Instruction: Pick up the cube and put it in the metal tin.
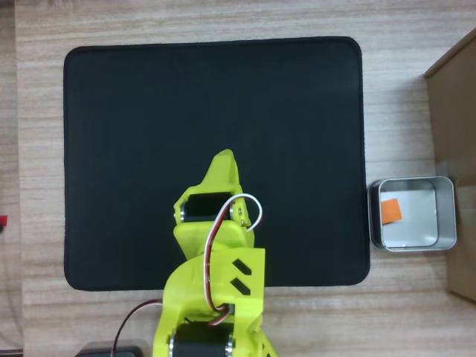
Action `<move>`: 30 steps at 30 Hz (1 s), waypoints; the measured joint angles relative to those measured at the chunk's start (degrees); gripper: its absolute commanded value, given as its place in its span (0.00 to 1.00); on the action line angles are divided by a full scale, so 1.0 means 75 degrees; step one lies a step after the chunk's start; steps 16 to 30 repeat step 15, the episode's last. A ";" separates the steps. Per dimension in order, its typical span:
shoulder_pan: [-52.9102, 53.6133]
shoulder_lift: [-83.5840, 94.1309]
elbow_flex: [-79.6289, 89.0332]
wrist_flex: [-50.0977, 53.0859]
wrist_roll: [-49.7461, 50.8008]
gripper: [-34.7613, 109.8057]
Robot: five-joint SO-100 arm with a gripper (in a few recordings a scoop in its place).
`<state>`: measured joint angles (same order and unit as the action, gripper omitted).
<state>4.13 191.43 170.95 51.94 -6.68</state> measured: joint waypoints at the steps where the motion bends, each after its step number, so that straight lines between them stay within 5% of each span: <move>1: -0.0012 0.0012 0.0141 -0.0047 0.0000 0.24; 30: 0.0246 0.0012 0.0797 -0.0293 -0.0117 0.25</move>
